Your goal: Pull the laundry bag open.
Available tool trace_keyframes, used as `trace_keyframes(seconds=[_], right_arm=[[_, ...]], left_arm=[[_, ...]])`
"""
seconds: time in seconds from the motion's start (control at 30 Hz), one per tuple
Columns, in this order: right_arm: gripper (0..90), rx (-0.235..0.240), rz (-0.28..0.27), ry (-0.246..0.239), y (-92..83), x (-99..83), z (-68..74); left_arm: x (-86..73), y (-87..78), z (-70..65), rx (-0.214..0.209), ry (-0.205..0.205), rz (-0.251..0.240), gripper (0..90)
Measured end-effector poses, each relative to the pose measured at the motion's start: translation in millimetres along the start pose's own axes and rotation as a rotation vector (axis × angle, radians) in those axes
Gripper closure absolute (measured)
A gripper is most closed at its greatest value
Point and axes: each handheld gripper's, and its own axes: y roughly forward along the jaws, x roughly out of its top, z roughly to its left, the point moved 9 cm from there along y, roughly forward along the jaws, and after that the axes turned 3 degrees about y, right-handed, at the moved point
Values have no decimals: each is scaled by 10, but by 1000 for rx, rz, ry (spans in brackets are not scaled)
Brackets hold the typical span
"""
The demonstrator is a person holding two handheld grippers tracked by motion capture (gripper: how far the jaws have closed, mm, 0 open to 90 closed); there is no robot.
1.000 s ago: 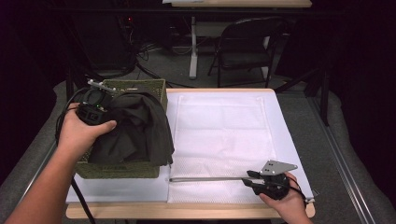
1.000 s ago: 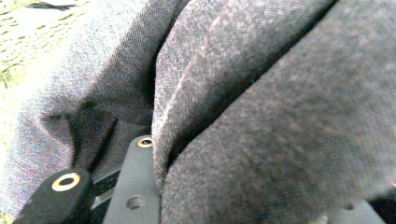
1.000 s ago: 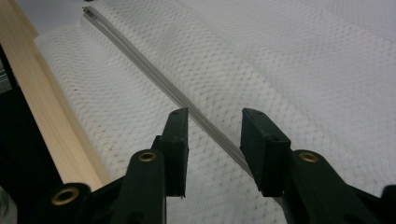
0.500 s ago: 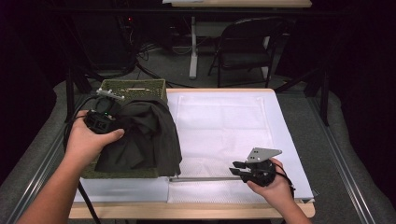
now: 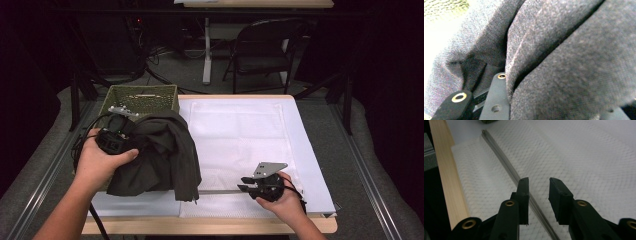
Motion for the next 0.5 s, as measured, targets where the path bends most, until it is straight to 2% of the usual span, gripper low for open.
trace_keyframes(seconds=[0.13,0.3,0.43,0.5], right_arm=[[663,-9,30,-30,106,-78,24],[656,-31,58,-37,187,-139,-68],[619,-1,70,-49,225,-165,-78],[598,-1,84,-55,253,-185,-82]], left_arm=[[-19,2,-41,-2,4,-1,650],[-37,18,-92,-7,22,5,650],[-48,52,-154,-16,32,12,650],[-47,65,-171,-16,38,13,650]])
